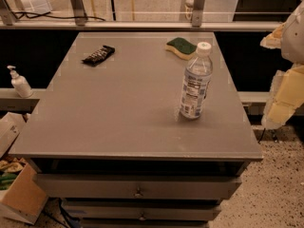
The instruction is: Knock blue plastic bottle over
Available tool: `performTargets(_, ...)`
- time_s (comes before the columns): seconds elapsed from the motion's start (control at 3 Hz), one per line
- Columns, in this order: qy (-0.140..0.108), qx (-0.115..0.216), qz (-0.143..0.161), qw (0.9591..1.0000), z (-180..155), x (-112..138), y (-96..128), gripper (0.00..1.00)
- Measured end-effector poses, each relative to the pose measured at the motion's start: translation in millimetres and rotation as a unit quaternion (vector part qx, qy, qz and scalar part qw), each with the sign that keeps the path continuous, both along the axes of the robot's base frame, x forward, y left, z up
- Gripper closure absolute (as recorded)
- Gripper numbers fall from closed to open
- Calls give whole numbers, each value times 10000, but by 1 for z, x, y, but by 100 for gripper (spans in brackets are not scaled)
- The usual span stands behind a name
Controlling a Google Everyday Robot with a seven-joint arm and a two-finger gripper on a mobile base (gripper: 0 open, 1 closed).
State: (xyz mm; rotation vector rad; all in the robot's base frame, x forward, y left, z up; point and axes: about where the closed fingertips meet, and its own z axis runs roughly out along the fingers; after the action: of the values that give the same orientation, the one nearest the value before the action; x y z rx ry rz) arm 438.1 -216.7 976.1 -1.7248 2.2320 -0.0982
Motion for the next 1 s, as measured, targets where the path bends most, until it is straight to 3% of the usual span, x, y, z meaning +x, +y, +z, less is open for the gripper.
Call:
performTargets(0.33,-1,0,0,10000,0,0,0,0)
performTargets(0.67,12,374,-36,9993,-5,3,-1,0)
performTargets(1.0,27,1321,-84,9912,-19,15,0,0)
